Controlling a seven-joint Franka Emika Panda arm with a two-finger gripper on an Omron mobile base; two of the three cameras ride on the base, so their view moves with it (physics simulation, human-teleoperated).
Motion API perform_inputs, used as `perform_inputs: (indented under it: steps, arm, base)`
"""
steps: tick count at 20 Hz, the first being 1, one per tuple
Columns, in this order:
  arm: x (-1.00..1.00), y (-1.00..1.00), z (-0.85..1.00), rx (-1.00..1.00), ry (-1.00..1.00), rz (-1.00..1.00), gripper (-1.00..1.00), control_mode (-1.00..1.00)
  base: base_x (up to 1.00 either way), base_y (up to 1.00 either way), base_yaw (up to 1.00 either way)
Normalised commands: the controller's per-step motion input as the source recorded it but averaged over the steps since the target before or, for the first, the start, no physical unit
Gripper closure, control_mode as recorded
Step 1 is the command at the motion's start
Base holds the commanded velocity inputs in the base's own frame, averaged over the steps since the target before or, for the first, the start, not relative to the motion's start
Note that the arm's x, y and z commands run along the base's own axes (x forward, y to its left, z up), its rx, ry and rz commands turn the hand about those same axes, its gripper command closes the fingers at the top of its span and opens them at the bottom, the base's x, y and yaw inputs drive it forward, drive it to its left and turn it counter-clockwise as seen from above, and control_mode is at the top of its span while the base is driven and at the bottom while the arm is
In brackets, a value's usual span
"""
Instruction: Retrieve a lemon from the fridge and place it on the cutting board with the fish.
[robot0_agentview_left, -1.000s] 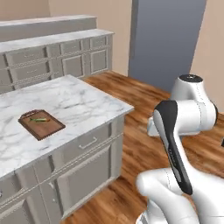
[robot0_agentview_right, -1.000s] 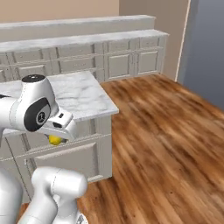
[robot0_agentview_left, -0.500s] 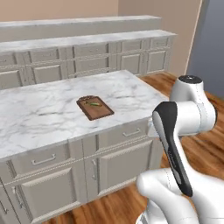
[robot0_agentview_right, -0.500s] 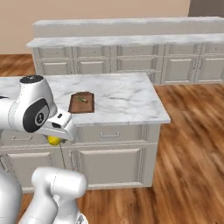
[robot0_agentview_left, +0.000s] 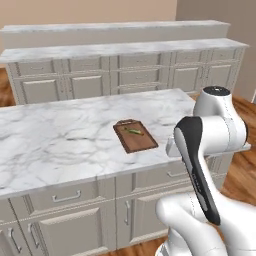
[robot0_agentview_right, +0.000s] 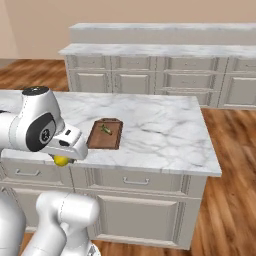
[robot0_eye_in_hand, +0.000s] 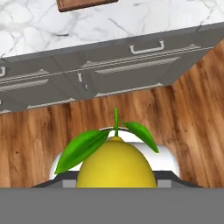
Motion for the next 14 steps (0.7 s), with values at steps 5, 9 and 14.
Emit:
perform_inputs:
  steps: [5, 9, 14]
  arm:
    - [0.0, 0.0, 0.0, 0.0, 0.0, 0.0, 1.0, 1.0]
    - [0.0, 0.0, 0.0, 0.0, 0.0, 0.0, 1.0, 1.0]
    - [0.0, 0.0, 0.0, 0.0, 0.0, 0.0, 1.0, 1.0]
  base:
    - [0.27, -0.45, 0.23]
    - [0.0, -0.06, 0.08]
    - [0.0, 0.0, 0.0]
